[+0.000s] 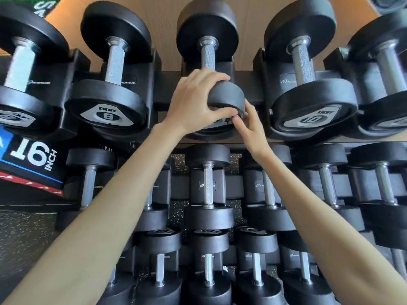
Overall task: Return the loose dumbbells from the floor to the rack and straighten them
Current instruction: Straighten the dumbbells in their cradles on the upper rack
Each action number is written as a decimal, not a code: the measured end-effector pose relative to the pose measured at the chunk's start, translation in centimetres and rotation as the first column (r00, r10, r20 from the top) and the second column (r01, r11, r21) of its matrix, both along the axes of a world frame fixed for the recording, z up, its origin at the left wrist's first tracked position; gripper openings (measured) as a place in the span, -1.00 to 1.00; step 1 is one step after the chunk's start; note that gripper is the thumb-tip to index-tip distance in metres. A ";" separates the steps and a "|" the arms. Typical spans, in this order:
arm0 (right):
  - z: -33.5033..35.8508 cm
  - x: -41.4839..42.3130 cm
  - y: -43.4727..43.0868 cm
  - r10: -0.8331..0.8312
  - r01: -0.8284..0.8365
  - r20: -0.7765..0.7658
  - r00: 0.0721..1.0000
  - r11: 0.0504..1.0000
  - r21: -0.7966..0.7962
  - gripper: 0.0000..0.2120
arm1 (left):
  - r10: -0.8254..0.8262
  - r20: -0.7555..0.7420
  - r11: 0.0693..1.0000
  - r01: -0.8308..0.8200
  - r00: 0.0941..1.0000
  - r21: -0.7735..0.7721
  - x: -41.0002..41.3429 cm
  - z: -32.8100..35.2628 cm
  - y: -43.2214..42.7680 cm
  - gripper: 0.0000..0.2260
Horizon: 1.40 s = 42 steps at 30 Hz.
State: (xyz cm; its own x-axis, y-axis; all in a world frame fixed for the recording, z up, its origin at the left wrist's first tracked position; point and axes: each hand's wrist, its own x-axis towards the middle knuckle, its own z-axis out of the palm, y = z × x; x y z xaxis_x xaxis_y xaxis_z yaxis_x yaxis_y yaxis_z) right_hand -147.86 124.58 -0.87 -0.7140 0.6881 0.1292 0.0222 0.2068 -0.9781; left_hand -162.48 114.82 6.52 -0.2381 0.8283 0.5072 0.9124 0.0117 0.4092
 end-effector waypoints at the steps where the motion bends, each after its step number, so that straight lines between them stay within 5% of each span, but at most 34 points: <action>1: -0.1 0.0 0.2 -0.013 0.013 0.000 1.000 0.999 0.045 -0.40 | 0.026 -0.032 0.999 -0.025 0.999 0.032 0.5 0.1 0.4 -0.47; 4: 0.2 0.0 0.6 -0.032 0.027 0.015 0.999 0.962 0.271 -0.44 | 0.070 0.007 0.992 -0.071 0.998 0.109 0.8 -0.1 0.8 -0.51; 10: 2.0 -0.7 0.9 0.048 -0.086 0.103 0.993 0.911 0.404 -0.47 | 0.009 0.324 0.975 -0.080 0.946 0.207 -0.7 -0.7 -0.8 -0.54; 14: 5.0 -0.1 2.0 0.013 -0.195 0.284 0.959 0.755 0.625 -0.43 | -0.053 0.511 0.951 -0.113 0.858 0.287 -0.9 -2.7 -1.1 -0.57; 20: 9.5 -1.4 1.0 -0.181 -0.359 0.453 0.873 0.392 0.847 -0.34 | -0.177 0.792 0.908 -0.214 0.585 0.361 -1.3 -5.5 -2.2 -0.47; 22: 9.5 -1.4 1.1 -0.149 -0.342 0.448 0.882 0.454 0.823 -0.35 | -0.147 0.772 0.946 -0.140 0.619 0.292 -2.2 -4.9 -2.3 -0.48; 25: 7.3 -1.1 1.0 -0.001 -0.167 0.280 0.960 0.800 0.577 -0.44 | -0.089 0.646 0.992 0.007 0.758 0.127 -3.3 -3.2 -2.3 -0.58; 27: 5.8 -1.4 0.6 0.023 -0.081 0.138 0.990 0.898 0.432 -0.43 | -0.072 0.571 0.997 0.043 0.818 0.065 -3.5 -2.1 -2.5 -0.60; 34: 2.7 -1.1 1.4 0.004 -0.016 0.051 0.999 0.973 0.231 -0.39 | 0.052 0.201 0.997 -0.038 0.978 -0.074 -2.7 -1.5 -3.1 -0.43; 42: 4.8 -1.9 1.9 0.001 -0.129 0.241 0.971 0.846 0.517 -0.38 | 0.155 0.382 0.988 -0.152 0.911 -0.037 -3.5 -4.1 -3.4 -0.50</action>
